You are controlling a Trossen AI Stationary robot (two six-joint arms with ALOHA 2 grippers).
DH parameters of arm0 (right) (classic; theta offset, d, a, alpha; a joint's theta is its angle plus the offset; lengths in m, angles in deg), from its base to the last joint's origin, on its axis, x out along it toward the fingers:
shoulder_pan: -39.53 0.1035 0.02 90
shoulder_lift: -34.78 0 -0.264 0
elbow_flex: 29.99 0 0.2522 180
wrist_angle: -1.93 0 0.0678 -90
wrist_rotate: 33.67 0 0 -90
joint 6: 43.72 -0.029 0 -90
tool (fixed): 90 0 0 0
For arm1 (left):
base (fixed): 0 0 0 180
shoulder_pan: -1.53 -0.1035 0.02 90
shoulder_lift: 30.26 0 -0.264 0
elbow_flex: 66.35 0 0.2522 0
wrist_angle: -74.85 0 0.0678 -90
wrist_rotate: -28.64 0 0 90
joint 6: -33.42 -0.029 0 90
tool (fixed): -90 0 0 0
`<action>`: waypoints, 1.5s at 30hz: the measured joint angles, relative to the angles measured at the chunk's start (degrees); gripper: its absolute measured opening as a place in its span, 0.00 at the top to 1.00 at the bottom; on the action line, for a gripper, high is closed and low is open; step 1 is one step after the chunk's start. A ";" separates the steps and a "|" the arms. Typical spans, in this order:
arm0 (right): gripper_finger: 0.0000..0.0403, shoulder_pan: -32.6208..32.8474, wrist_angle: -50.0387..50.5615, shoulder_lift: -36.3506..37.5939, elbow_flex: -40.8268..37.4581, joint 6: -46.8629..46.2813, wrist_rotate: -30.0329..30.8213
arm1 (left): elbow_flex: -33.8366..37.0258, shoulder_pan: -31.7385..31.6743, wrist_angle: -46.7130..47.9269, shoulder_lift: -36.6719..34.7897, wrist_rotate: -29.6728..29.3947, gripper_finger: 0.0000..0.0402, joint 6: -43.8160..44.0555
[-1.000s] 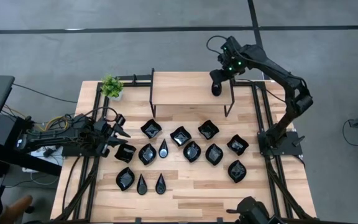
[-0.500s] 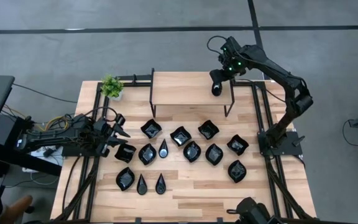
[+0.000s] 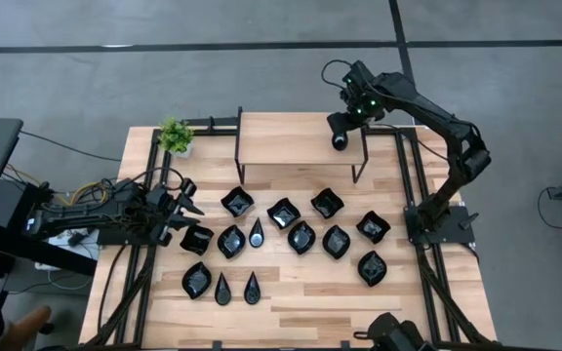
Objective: Pick & Place Mini shaped plates
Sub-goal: Stack the black plate on top of the black plate on the shelf
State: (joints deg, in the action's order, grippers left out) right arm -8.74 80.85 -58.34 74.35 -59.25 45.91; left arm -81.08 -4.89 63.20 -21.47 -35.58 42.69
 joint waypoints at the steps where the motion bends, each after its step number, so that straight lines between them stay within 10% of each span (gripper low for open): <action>1: 1.00 -0.02 -0.12 0.00 0.00 -0.01 0.01 | 0.00 -0.01 -0.04 0.00 0.00 0.75 -0.02; 34: 0.99 2.28 1.56 10.41 0.13 3.50 0.92 | 0.00 -0.02 -2.10 0.00 0.00 0.75 0.00; 45: 0.99 8.93 -5.86 2.55 -3.28 6.57 4.63 | 0.00 -0.01 -2.12 -0.01 0.00 0.75 0.00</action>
State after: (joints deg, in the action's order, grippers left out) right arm 0.20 75.00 -55.78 71.07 -52.68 50.54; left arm -81.08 -4.90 61.08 -21.47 -35.58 42.69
